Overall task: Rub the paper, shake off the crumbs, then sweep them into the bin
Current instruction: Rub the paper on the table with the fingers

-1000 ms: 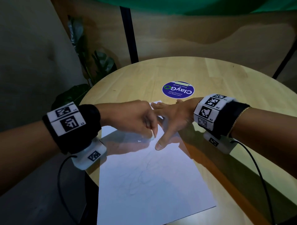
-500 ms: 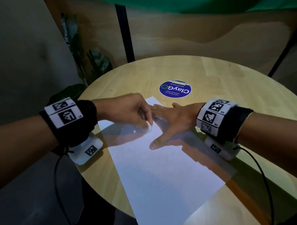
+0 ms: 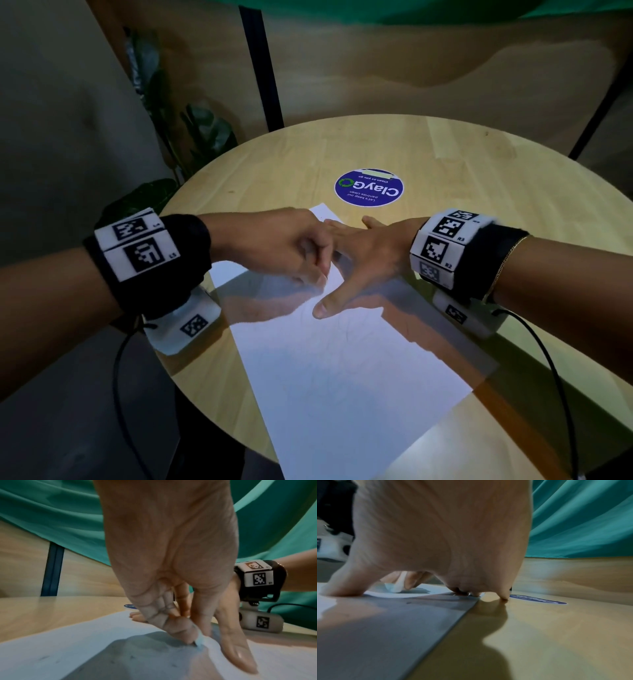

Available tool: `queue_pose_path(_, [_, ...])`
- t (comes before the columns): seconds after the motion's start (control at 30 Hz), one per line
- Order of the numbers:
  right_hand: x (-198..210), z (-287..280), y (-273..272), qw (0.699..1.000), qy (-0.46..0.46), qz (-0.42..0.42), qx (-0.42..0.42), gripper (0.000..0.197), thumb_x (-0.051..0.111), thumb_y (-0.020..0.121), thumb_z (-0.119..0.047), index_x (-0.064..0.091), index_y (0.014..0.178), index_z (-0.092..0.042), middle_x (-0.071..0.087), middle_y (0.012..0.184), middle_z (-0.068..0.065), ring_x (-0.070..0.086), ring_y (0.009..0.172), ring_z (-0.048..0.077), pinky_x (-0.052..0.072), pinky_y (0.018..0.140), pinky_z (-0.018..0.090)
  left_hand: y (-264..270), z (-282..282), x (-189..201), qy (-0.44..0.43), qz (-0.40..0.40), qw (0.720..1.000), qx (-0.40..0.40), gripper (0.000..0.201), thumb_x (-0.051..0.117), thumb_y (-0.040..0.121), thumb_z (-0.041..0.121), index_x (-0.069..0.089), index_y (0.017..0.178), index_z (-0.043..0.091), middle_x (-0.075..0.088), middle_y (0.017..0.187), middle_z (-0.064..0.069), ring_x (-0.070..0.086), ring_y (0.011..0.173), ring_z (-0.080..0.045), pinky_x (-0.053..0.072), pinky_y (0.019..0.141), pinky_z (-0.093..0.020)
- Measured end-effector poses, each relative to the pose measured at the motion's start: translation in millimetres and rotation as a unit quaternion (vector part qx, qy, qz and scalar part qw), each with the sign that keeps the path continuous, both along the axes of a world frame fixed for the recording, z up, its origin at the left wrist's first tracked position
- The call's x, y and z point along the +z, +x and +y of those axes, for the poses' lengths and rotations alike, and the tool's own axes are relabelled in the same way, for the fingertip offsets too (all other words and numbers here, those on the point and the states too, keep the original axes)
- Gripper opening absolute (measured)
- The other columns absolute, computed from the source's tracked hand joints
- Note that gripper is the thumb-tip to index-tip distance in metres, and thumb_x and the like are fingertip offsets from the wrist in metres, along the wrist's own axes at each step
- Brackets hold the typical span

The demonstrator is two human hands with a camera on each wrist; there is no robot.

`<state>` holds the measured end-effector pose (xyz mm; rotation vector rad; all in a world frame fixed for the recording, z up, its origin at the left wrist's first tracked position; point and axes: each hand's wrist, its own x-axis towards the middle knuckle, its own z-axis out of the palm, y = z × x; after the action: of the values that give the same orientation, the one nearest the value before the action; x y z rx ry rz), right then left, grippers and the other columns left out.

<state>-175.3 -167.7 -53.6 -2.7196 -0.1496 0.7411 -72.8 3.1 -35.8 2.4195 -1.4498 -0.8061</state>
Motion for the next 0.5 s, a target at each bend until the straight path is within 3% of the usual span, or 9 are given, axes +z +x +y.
queue_pose_path(0.03, [1, 0, -1, 1.000, 0.001, -0.002, -0.002, 0.116, 0.071, 0.079, -0.080, 0.000, 0.165, -0.051, -0.018, 0.167, -0.029, -0.026, 0.139, -0.011, -0.018, 0.125, 0.050, 2, -1, 2, 0.009, 0.003, 1.000, 0.001, 0.004, 0.084, 0.093, 0.018, 0.081, 0.091, 0.019, 0.084, 0.086, -0.001, 0.078, 0.081, -0.020, 0.060, 0.078, -0.030])
queue_pose_path(0.1, [-2, 0, 1, 1.000, 0.008, -0.019, 0.013, 0.119, 0.073, 0.076, -0.082, -0.001, 0.165, -0.051, -0.016, 0.171, -0.027, -0.025, 0.151, -0.006, -0.017, 0.126, 0.054, 13, -1, 4, -0.011, -0.058, 0.998, 0.032, 0.005, 0.084, 0.093, 0.022, 0.082, 0.089, 0.023, 0.083, 0.084, 0.005, 0.077, 0.081, -0.012, 0.063, 0.083, -0.033])
queue_pose_path(0.17, [-2, 1, 1, 0.999, 0.012, -0.026, 0.013, 0.117, 0.074, 0.076, -0.081, 0.004, 0.165, -0.051, -0.010, 0.173, -0.028, -0.019, 0.157, -0.001, -0.015, 0.127, 0.054, 13, -2, 1, -0.042, -0.085, 0.994, 0.055, 0.005, 0.082, 0.092, 0.021, 0.079, 0.088, 0.023, 0.082, 0.082, 0.007, 0.075, 0.077, -0.004, 0.062, 0.079, -0.032])
queue_pose_path(0.27, [0, 2, 1, 1.000, 0.015, -0.018, 0.007, 0.100, 0.073, 0.077, -0.081, 0.026, 0.159, -0.050, 0.002, 0.172, -0.027, -0.010, 0.158, -0.001, -0.015, 0.126, 0.051, -3, -2, -9, -0.040, 0.006, 0.999, 0.033, 0.007, 0.082, 0.093, 0.014, 0.075, 0.092, 0.016, 0.084, 0.087, -0.002, 0.078, 0.077, -0.012, 0.061, 0.074, -0.025])
queue_pose_path(0.33, [-4, 0, 3, 1.000, 0.014, -0.025, 0.012, 0.106, 0.072, 0.073, -0.085, 0.022, 0.160, -0.049, 0.001, 0.174, -0.024, -0.011, 0.158, -0.003, -0.015, 0.126, 0.052, 2, -2, -7, -0.041, -0.007, 0.998, 0.040, 0.008, 0.084, 0.094, 0.017, 0.076, 0.092, 0.017, 0.084, 0.089, 0.000, 0.080, 0.082, -0.015, 0.061, 0.077, -0.028])
queue_pose_path(0.4, [-7, 1, 5, 0.999, 0.008, -0.032, 0.017, 0.115, 0.072, 0.071, -0.087, 0.012, 0.162, -0.050, -0.003, 0.174, -0.024, -0.013, 0.158, -0.001, -0.014, 0.127, 0.055, 7, -2, -4, -0.055, -0.057, 0.995, 0.061, 0.008, 0.084, 0.093, 0.021, 0.076, 0.090, 0.020, 0.083, 0.086, 0.005, 0.077, 0.079, -0.008, 0.055, 0.075, -0.026])
queue_pose_path(0.43, [-5, 1, 4, 0.999, 0.006, -0.031, 0.017, 0.112, 0.072, 0.072, -0.085, 0.015, 0.161, -0.050, -0.002, 0.174, -0.025, -0.012, 0.159, -0.001, -0.014, 0.127, 0.055, 5, -2, -4, -0.058, -0.061, 0.995, 0.060, 0.009, 0.084, 0.093, 0.020, 0.075, 0.090, 0.020, 0.083, 0.084, 0.005, 0.075, 0.075, -0.005, 0.053, 0.073, -0.024])
queue_pose_path(0.5, [-3, 2, 2, 1.000, 0.010, -0.024, 0.006, 0.094, 0.074, 0.075, -0.081, 0.032, 0.154, -0.050, 0.004, 0.172, -0.024, -0.011, 0.158, -0.001, -0.016, 0.126, 0.052, -3, -4, -6, -0.036, -0.011, 0.999, 0.026, 0.011, 0.083, 0.094, 0.016, 0.073, 0.092, 0.014, 0.082, 0.085, -0.002, 0.074, 0.072, -0.012, 0.056, 0.070, -0.025])
